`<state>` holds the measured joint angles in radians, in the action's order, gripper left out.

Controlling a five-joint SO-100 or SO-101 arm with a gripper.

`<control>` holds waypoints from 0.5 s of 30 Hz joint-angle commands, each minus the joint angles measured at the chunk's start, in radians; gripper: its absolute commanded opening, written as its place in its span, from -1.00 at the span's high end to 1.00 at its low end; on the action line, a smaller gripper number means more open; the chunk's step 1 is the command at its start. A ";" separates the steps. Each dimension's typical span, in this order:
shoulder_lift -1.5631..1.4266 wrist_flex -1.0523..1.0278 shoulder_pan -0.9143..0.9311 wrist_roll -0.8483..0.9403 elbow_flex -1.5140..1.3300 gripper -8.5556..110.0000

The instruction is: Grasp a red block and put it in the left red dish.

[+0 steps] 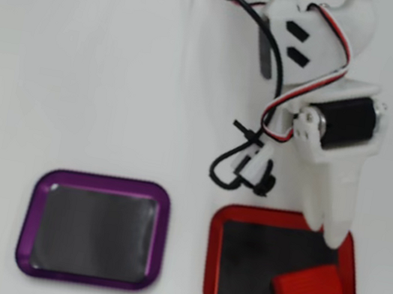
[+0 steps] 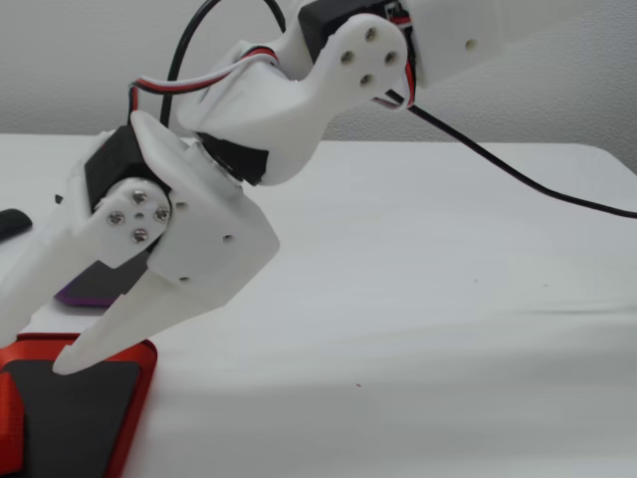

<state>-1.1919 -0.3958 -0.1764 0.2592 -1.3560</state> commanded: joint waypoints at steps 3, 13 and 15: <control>-0.020 -0.017 0.005 0.002 0.040 0.64; -0.299 -0.270 -0.005 -0.101 0.040 0.49; -0.399 -0.374 -0.003 -0.140 0.040 0.41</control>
<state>-1.4450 -0.6888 -0.1749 0.1565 -1.3560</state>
